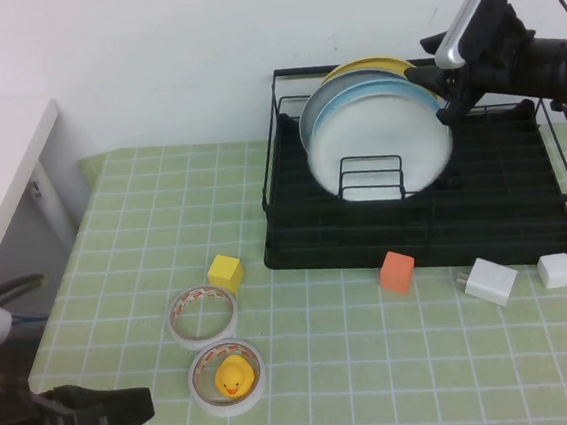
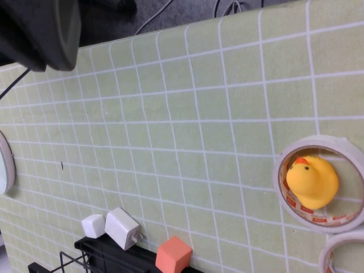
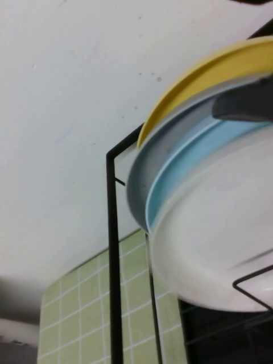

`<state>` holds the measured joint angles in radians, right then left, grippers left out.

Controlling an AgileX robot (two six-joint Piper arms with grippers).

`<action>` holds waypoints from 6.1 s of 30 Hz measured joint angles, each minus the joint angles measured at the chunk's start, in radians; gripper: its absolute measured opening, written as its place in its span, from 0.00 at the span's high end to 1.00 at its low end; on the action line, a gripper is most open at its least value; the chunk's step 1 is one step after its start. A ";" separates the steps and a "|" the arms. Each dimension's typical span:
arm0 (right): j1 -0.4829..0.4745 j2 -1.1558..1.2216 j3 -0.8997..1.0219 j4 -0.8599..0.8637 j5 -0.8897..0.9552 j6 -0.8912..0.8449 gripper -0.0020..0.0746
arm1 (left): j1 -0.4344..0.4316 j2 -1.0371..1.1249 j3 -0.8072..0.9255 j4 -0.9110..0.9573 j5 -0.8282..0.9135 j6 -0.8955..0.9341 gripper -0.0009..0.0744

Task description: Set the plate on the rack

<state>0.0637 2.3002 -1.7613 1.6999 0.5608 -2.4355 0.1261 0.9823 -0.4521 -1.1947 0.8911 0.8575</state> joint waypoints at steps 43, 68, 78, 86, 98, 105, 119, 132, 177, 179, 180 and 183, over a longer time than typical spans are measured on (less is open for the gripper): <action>-0.040 -0.903 0.475 -0.255 0.472 0.650 0.96 | -0.198 -0.592 0.036 0.481 -0.109 -0.309 0.99; 0.003 -1.667 1.268 -0.235 0.126 0.606 0.96 | -0.267 -0.633 0.040 0.571 -0.513 -0.464 0.99; 0.003 -1.667 1.272 -0.235 0.126 0.607 0.96 | -0.267 -0.633 0.040 0.571 -0.513 -0.463 0.99; 0.003 -1.667 1.272 -0.235 0.126 0.607 0.96 | -0.267 -0.633 0.040 0.571 -0.513 -0.463 0.99; 0.003 -1.712 1.307 -0.389 -0.060 0.586 0.96 | -0.267 -0.633 0.040 0.571 -0.486 -0.463 0.99; 0.003 -1.786 1.311 -0.367 -0.226 0.586 0.96 | -0.267 -0.633 0.040 0.571 -0.417 -0.463 0.99; -0.070 -1.939 1.387 -1.286 -0.322 1.671 0.96 | -0.267 -0.634 0.040 0.571 -0.296 -0.464 0.99; -0.197 -2.265 1.675 -1.874 -0.240 2.329 0.96 | -0.267 -0.634 0.040 0.574 -0.223 -0.469 0.99; -0.120 -2.313 1.782 -1.905 -0.215 2.413 0.96 | -0.267 -0.635 0.040 0.574 -0.220 -0.472 0.99; -0.120 -2.313 1.782 -1.905 -0.213 2.413 0.96 | -0.267 -0.635 0.040 0.574 -0.220 -0.472 0.99; -0.120 -2.313 1.782 -1.905 -0.214 2.413 0.96 | -0.267 -0.635 0.040 0.574 -0.220 -0.472 0.99; -0.120 -2.313 1.782 -1.905 -0.214 2.413 0.96 | -0.267 -0.635 0.040 0.574 -0.220 -0.472 0.99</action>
<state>-0.0564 -0.0126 0.0210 -0.2055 0.3472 -0.0222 -0.1405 0.3478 -0.4120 -0.6208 0.6714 0.3853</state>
